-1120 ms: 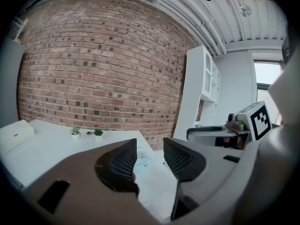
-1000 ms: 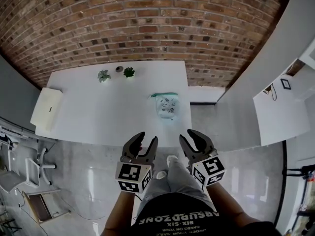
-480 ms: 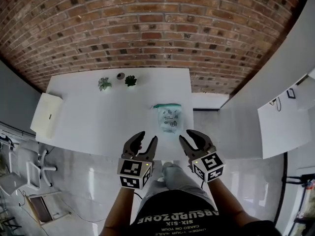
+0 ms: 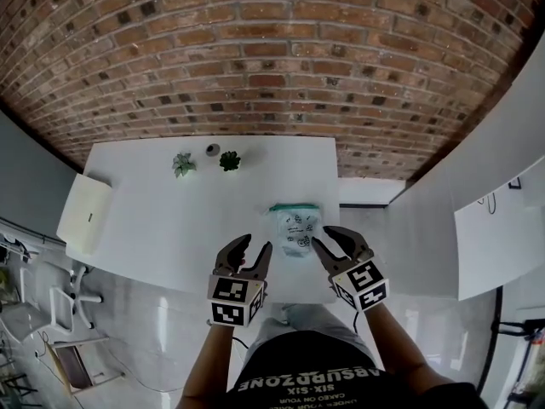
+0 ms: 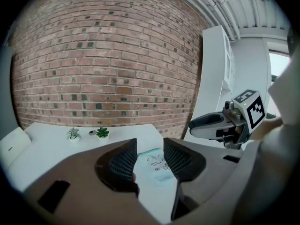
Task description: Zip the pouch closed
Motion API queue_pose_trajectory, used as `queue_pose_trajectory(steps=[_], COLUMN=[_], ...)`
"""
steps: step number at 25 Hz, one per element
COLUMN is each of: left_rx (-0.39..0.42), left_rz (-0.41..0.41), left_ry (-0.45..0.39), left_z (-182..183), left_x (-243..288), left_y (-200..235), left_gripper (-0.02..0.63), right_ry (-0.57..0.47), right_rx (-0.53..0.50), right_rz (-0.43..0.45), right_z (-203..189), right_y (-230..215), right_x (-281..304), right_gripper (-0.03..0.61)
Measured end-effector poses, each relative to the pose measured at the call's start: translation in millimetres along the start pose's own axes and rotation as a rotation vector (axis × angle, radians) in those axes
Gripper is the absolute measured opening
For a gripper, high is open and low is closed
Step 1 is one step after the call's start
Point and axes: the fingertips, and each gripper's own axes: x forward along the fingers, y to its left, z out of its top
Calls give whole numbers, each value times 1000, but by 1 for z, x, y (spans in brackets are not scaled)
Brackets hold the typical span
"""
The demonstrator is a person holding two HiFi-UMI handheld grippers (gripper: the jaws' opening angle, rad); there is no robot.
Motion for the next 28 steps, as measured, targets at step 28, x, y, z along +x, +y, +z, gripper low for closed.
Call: queue_pose_trajectory(steps=[28], left_rx=[-25], left_rz=[-15], left_ry=[248], left_z=[-46], left_x=[141], left_y=[58], left_gripper=[160], right_ry=[220], right_rx=[-327], right_rz=[242], right_z=[-27], right_y=[-60], right_x=[149], right_gripper=[110])
